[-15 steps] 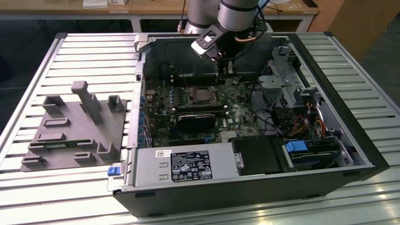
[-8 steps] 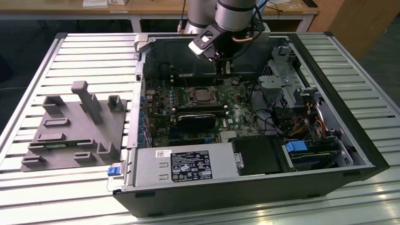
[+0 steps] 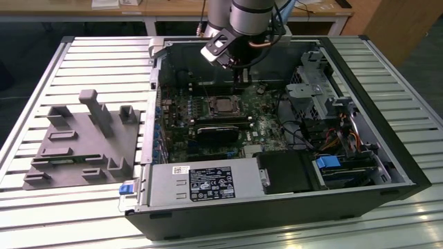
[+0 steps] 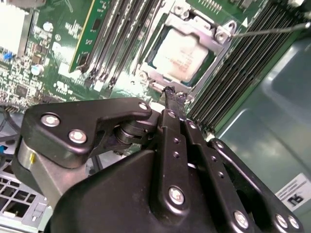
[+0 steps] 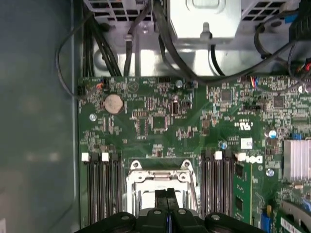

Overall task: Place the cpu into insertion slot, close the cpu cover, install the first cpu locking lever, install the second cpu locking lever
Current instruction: 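Close the cpu cover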

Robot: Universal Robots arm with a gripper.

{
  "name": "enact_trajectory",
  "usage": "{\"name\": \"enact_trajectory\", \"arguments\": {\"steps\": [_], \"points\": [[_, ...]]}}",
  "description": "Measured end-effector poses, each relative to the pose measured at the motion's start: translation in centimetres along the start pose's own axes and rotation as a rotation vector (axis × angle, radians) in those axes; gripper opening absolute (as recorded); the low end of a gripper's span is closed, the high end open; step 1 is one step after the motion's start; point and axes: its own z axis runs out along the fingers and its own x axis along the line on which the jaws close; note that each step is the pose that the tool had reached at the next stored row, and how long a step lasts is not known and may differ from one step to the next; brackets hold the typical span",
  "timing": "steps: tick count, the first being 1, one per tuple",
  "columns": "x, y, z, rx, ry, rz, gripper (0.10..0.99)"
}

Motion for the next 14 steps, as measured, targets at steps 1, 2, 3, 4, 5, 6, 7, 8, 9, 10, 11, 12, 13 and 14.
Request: {"name": "enact_trajectory", "arguments": {"steps": [1, 2, 3, 4, 5, 6, 7, 8, 9, 10, 11, 12, 13, 14], "points": [[-0.01, -0.17, 0.02, -0.001, 0.0001, 0.000, 0.102], [-0.01, -0.30, 0.04, -0.002, 0.0001, 0.000, 0.102], [-0.01, -0.39, 0.08, -0.004, 0.0003, 0.000, 0.102], [-0.02, -0.49, 0.13, -0.007, 0.0004, 0.000, 0.102], [-0.02, -0.62, 0.18, -0.011, 0.0005, 0.000, 0.102], [-0.03, -0.74, 0.23, -0.015, 0.0006, 0.000, 0.102], [-0.04, -0.89, 0.29, -0.018, 0.0008, 0.000, 0.102], [-0.05, -1.03, 0.36, -0.021, 0.0009, 0.000, 0.102], [-0.06, -1.18, 0.44, -0.023, 0.0009, 0.000, 0.102], [-0.07, -1.32, 0.51, -0.024, 0.0010, 0.000, 0.102], [-0.08, -1.44, 0.60, -0.025, 0.0010, 0.000, 0.102], [-0.08, -1.55, 0.67, -0.026, 0.0011, 0.000, 0.102], [-0.09, -1.66, 0.73, -0.026, 0.0010, 0.000, 0.102], [-0.09, -1.77, 0.78, -0.026, 0.0010, 0.000, 0.102]]}}
